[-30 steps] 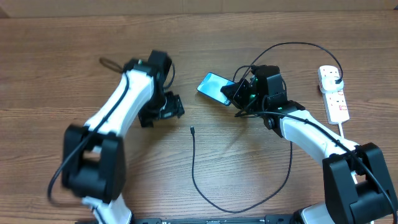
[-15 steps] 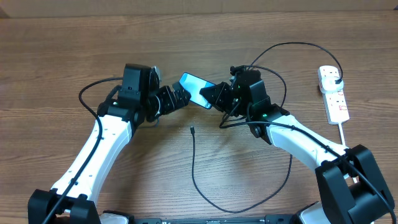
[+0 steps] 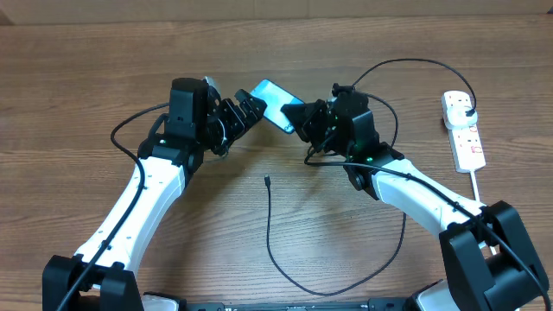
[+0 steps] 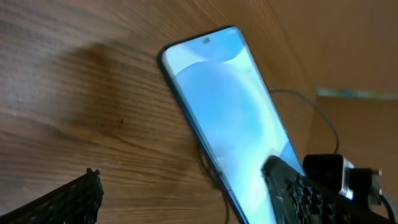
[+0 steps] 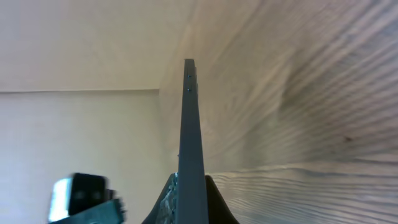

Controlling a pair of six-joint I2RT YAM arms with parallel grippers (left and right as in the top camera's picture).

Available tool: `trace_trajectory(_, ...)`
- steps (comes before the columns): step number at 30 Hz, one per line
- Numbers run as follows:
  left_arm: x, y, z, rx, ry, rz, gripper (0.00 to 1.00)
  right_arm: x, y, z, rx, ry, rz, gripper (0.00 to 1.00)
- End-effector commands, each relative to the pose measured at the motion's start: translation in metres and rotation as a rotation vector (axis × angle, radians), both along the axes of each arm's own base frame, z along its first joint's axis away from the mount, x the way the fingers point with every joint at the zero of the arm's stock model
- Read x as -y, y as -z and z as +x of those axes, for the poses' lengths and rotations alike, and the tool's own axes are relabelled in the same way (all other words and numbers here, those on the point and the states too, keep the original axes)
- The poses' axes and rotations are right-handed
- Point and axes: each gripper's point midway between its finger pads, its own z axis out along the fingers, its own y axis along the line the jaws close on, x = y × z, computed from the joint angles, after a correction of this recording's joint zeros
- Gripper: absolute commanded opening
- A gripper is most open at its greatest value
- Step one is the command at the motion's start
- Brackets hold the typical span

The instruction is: Plug charger to phone and switch on socket

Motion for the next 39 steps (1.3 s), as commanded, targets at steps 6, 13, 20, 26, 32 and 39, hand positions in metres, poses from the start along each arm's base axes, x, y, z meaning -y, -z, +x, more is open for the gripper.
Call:
trace_trajectory(6, 0.011, -0.032, 0.023, 0.033, -0.106, -0.211, 1.00, 0.002, -0.049, 0.012, 0.061, 0.057, 0.134, 0.04)
trace_trajectory(13, 0.010, -0.049, 0.036, 0.105, -0.135, -0.248, 0.99, 0.000, -0.069, 0.016, 0.070, 0.081, 0.236, 0.04)
trace_trajectory(20, 0.015, -0.051, 0.051, 0.179, -0.093, -0.269, 1.00, -0.002, -0.074, 0.017, 0.058, 0.092, 0.290, 0.04)
trace_trajectory(26, 0.033, -0.025, 0.067, 0.141, -0.016, -0.387, 1.00, -0.009, -0.062, 0.016, 0.029, 0.083, 0.280, 0.04)
trace_trajectory(32, 0.051, -0.013, 0.074, 0.136, 0.064, -0.494, 1.00, -0.008, -0.044, 0.021, 0.003, 0.100, 0.256, 0.04)
trace_trajectory(39, 0.058, -0.036, 0.076, 0.217, 0.117, -0.572, 0.99, -0.011, -0.011, 0.027, -0.046, 0.106, 0.224, 0.04)
